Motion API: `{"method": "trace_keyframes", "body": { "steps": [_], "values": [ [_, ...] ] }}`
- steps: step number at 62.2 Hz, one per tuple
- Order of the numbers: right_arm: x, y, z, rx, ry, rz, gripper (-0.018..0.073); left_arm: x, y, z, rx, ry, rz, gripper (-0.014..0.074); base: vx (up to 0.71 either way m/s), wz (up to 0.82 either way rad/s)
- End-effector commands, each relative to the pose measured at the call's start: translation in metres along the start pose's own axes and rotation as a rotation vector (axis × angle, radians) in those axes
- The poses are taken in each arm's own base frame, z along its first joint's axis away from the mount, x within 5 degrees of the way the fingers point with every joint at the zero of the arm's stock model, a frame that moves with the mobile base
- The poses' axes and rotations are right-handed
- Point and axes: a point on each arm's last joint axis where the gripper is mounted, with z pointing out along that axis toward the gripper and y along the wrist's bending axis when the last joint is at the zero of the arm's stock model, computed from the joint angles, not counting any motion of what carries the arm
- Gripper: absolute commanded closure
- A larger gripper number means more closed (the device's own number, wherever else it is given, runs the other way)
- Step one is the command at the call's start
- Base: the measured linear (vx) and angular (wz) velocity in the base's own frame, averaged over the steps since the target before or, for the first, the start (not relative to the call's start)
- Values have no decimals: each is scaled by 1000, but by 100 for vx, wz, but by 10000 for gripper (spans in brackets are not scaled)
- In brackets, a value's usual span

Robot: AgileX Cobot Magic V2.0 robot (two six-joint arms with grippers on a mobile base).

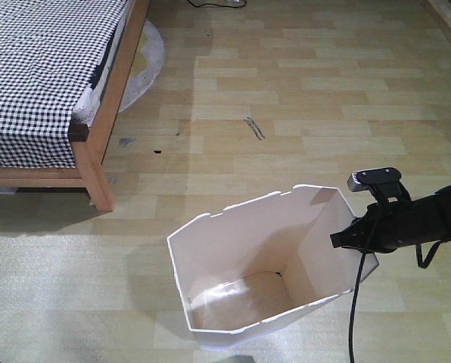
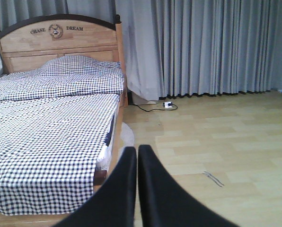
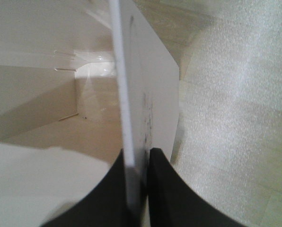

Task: Move trash bin to bedside with robot
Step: 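Hold the bin in the right gripper while the base turns toward the bed, then carry the bin in the right gripper as the base drives along the bed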

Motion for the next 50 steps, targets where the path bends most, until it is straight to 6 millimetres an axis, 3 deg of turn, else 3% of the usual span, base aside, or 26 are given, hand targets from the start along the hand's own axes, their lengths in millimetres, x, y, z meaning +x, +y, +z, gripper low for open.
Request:
{"method": "trace_keyframes", "body": {
  "steps": [1, 50],
  "values": [
    [-20, 15, -18, -123, -104, 62, 564, -4, 0, -1, 7, -77, -23, 603, 22, 10],
    [-20, 15, -18, -123, -104, 62, 564, -4, 0, -1, 7, -77, -23, 603, 21, 5]
  ]
}}
